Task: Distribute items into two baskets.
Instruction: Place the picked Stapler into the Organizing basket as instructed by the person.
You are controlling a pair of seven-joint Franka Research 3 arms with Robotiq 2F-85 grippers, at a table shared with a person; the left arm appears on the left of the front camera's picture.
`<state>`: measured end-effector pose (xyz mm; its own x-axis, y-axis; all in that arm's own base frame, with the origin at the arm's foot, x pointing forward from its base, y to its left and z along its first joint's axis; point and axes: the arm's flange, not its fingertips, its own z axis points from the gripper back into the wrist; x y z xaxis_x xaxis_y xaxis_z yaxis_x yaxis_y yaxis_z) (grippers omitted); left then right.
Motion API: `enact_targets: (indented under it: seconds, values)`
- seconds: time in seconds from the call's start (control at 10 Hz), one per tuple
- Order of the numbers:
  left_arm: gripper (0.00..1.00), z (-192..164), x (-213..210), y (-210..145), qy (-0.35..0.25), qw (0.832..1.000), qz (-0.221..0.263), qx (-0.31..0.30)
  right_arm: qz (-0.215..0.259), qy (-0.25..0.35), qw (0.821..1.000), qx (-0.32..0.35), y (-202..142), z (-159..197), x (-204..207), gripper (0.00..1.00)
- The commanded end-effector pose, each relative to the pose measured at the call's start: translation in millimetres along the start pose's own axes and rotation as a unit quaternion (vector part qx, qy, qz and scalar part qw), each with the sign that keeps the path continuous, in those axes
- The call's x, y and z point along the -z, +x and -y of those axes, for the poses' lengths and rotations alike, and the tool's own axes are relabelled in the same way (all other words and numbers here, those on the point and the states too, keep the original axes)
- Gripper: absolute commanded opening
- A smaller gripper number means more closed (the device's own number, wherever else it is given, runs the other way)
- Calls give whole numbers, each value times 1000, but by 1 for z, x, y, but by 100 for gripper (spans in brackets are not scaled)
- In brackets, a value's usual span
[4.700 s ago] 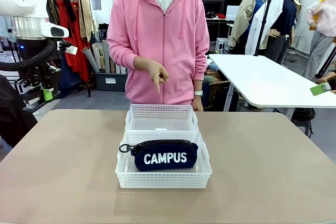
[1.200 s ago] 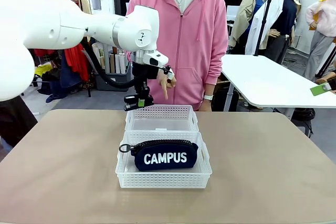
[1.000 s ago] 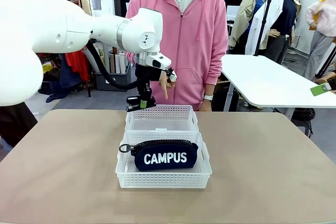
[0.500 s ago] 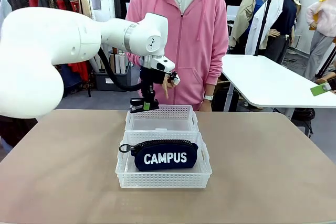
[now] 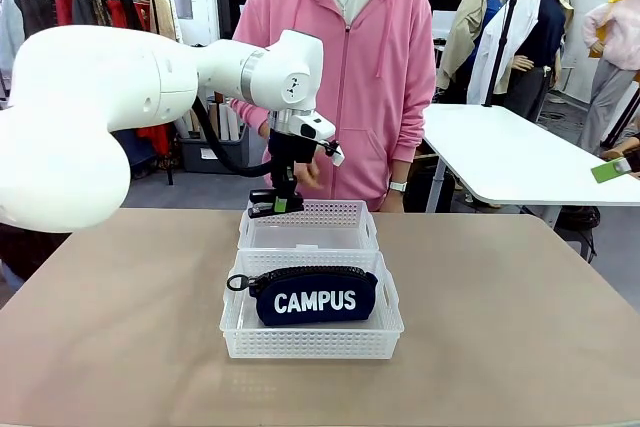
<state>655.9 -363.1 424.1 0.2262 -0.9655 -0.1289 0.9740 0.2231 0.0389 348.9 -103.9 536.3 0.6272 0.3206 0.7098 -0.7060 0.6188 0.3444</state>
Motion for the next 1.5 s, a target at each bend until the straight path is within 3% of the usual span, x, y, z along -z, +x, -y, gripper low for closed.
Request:
enact_targets:
  seconds: [0.0,0.3,0.6,0.9,1.4]
  values:
    - [0,2,-6,-4,1,1000,5,-3,7,3,1000,-4,1,0,0,100]
    - [0,0,0,0,0,1000,0,0,7,3,1000,-4,1,0,0,100]
    - [0,13,4,2,10,998,53,37,7,3,1000,-4,1,0,0,100]
    - [0,24,10,7,2,996,68,49,7,3,1000,-4,1,0,0,100]
    - [0,6,30,26,-22,992,83,94,7,3,1000,-4,1,0,0,100]
